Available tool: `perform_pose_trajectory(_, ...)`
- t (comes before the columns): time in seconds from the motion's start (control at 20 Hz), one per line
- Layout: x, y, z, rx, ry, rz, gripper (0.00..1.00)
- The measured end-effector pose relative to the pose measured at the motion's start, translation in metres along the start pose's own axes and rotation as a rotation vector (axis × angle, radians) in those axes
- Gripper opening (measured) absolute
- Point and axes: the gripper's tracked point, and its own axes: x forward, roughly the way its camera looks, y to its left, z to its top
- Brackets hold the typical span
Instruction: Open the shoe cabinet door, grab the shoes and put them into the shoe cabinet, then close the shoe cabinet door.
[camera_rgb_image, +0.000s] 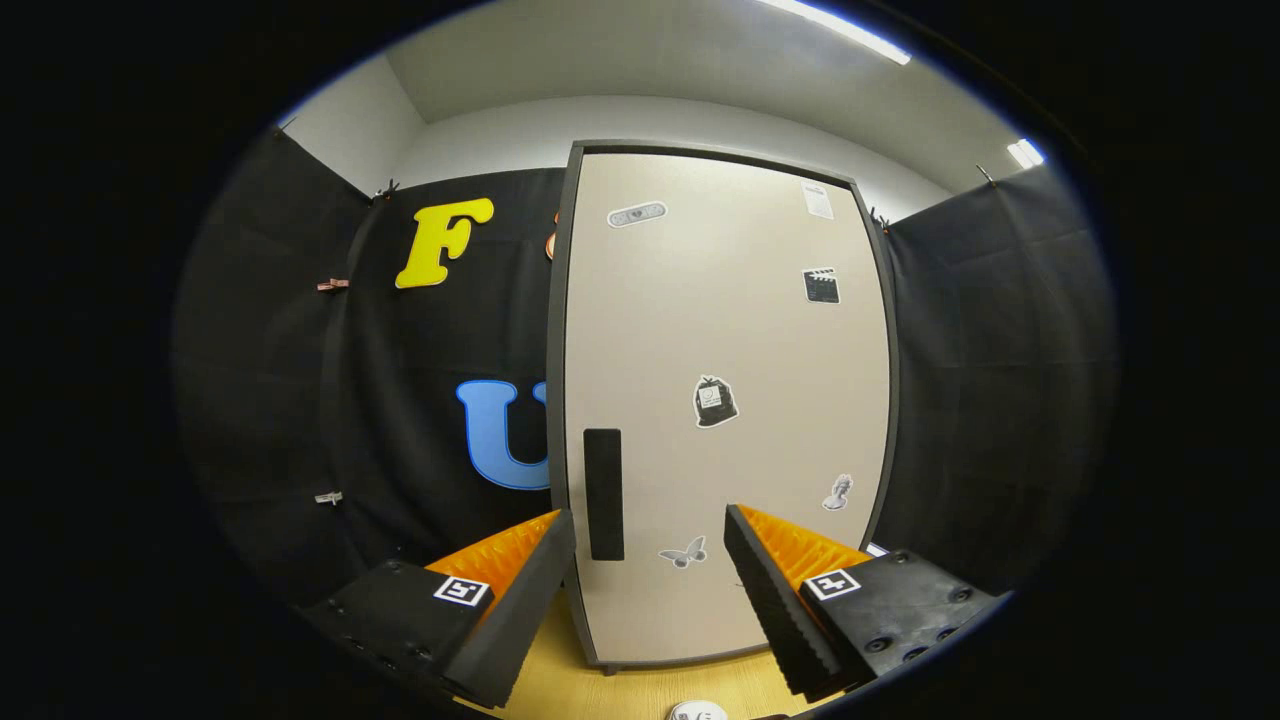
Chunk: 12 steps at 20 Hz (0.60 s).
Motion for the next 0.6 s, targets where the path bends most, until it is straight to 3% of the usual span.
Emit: perform_pose_trajectory(0.6, 0.026, 0.011, -0.013, 0.006, 0.028, -0.001, 0.98)
